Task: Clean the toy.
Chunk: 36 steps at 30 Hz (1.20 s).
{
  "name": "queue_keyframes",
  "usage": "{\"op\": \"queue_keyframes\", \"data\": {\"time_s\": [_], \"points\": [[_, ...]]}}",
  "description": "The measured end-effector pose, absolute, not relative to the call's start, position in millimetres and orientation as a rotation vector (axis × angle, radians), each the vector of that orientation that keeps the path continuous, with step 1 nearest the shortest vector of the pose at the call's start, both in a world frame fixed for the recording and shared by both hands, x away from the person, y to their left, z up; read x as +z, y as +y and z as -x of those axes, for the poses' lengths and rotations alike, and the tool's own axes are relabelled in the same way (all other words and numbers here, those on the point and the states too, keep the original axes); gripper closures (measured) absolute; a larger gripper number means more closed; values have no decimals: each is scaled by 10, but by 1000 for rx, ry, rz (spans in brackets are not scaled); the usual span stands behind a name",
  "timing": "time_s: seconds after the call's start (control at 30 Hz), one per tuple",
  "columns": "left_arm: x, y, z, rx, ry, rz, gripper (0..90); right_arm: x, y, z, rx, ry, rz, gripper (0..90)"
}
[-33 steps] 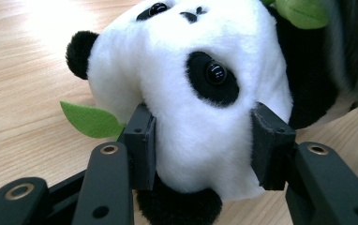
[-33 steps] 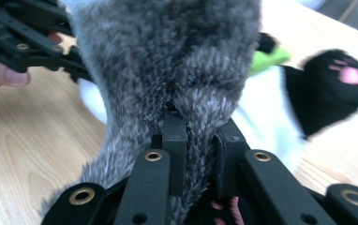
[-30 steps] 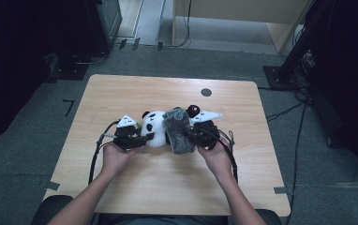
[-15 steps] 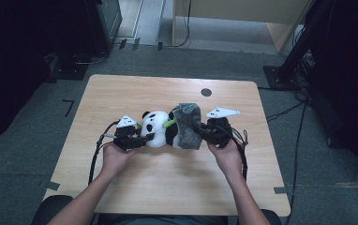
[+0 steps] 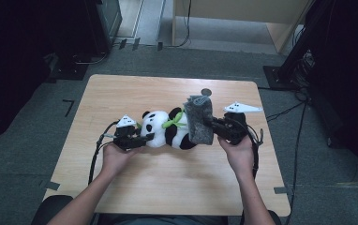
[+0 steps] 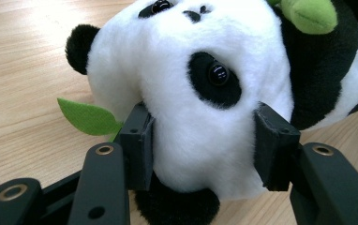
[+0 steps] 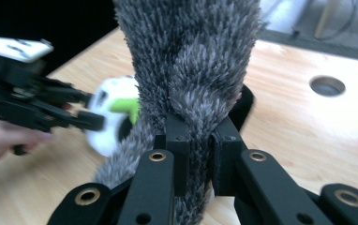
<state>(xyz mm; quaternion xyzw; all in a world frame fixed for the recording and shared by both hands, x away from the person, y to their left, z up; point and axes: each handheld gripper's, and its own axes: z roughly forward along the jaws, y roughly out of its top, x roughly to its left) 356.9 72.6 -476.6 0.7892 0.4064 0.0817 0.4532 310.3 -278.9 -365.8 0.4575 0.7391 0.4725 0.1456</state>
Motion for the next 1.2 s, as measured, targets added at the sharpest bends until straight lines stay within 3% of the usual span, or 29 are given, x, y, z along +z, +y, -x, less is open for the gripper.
{"op": "queue_keyframes", "data": {"time_s": [0.37, 0.6, 0.9, 1.2], "points": [[-4756, 727, -3572, 191, 1010, -1947, 479, -3523, -2113, -2907, 1509, 2297, -1102, 813], [-4749, 730, -3579, 182, 1015, -1947, 478, -3902, -1636, -2948, 1472, 2419, -1064, 813], [-4747, 733, -3587, 173, 1020, -1947, 480, -4527, -1458, -3087, 1327, 2420, -1134, 811], [-4749, 730, -3587, 177, 1024, -1952, 481, -4676, -1376, -3093, 1150, 2393, -1031, 791]]}}
